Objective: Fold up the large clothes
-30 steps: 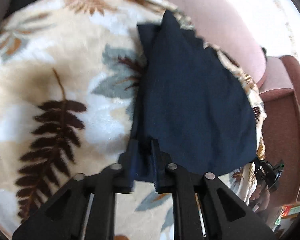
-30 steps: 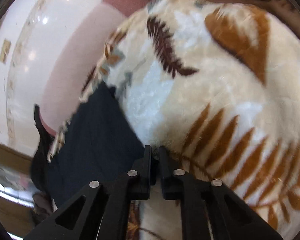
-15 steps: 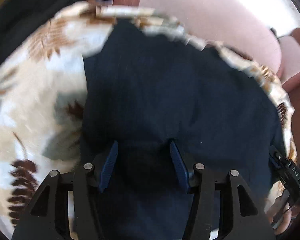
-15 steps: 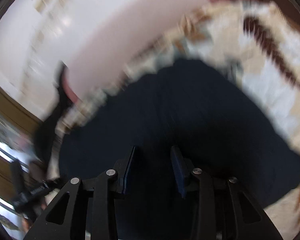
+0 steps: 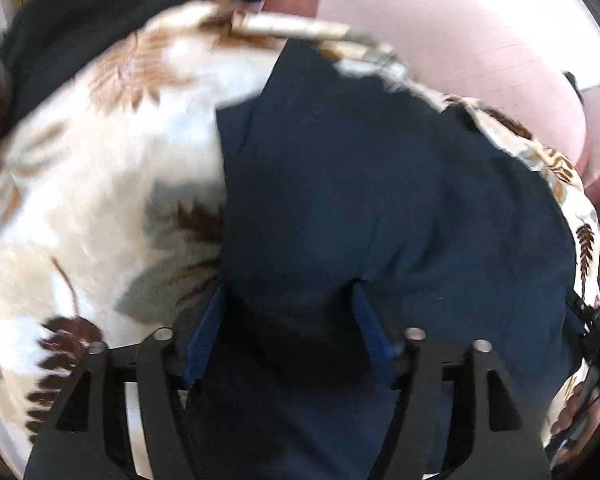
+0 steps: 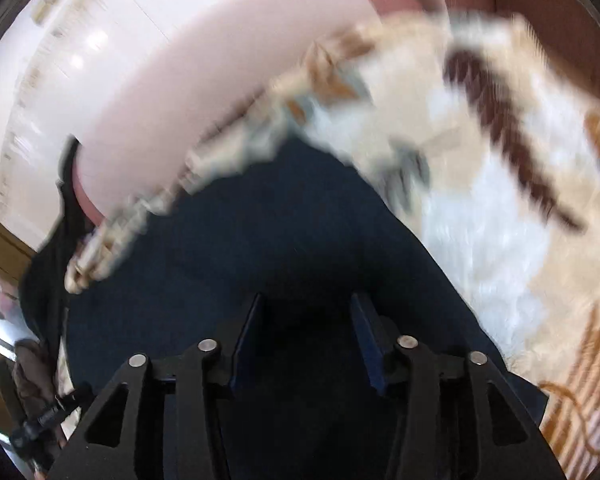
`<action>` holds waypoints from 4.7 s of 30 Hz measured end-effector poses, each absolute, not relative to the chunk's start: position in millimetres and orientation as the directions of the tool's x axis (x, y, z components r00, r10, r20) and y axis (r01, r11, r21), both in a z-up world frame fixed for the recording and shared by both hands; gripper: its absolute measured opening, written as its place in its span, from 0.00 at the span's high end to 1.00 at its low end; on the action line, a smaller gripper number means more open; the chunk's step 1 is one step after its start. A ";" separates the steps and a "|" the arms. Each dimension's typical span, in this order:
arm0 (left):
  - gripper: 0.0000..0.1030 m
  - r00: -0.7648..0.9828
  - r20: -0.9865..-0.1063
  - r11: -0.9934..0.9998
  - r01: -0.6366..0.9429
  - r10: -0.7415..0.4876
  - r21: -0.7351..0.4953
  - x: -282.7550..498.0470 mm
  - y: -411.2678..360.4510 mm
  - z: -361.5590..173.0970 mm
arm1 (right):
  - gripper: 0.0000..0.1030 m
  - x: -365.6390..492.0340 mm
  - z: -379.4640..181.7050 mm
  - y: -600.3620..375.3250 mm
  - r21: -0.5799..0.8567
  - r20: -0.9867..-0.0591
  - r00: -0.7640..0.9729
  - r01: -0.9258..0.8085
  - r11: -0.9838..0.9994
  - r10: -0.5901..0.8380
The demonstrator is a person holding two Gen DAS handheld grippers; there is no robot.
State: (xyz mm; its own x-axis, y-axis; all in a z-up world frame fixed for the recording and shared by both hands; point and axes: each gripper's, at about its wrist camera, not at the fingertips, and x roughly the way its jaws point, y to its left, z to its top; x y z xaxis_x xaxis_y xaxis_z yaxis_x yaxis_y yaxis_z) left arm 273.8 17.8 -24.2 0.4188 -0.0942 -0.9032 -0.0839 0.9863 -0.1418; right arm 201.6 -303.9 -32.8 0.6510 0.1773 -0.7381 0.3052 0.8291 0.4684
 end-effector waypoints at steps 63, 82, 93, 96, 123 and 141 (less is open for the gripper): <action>0.18 0.317 -0.865 0.852 -0.234 -0.389 -0.469 259.4 113.4 -3.0 | 0.37 184.1 -2.0 -213.4 0.205 -0.789 0.602 0.063 0.977 0.127; 0.15 0.278 -0.851 0.845 -0.184 -0.446 -0.503 248.9 50.3 -14.8 | 0.10 181.8 -32.5 -151.6 0.084 -0.809 0.575 -0.087 0.993 0.119; 0.86 0.303 -0.814 0.809 -0.178 -0.496 -0.560 242.0 32.8 7.9 | 0.00 180.8 -27.7 -151.8 0.118 -0.814 0.556 -0.126 0.985 0.169; 0.88 0.325 -0.795 0.800 -0.154 -0.513 -0.580 236.9 22.8 26.6 | 0.02 171.3 -14.9 -163.0 0.136 -0.800 0.573 -0.112 0.984 0.175; 0.99 0.124 -0.826 0.833 0.018 -0.550 -0.553 234.3 -192.5 4.0 | 0.00 117.0 -46.9 -327.0 0.126 -0.806 0.592 0.171 0.977 0.001; 0.56 0.404 -0.727 0.791 -0.011 -0.556 -0.611 199.9 -36.9 72.5 | 0.00 109.1 21.4 -337.1 0.378 -0.671 0.721 0.133 0.916 0.172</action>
State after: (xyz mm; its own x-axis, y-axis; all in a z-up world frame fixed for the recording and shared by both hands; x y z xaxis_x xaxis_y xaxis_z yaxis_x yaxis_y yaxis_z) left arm 199.9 -36.9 72.5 0.4041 -0.5556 -0.7267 -0.0111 0.7914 -0.6112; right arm 109.1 -337.1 21.4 0.7213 0.1720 -0.6709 0.1334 0.9160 0.3783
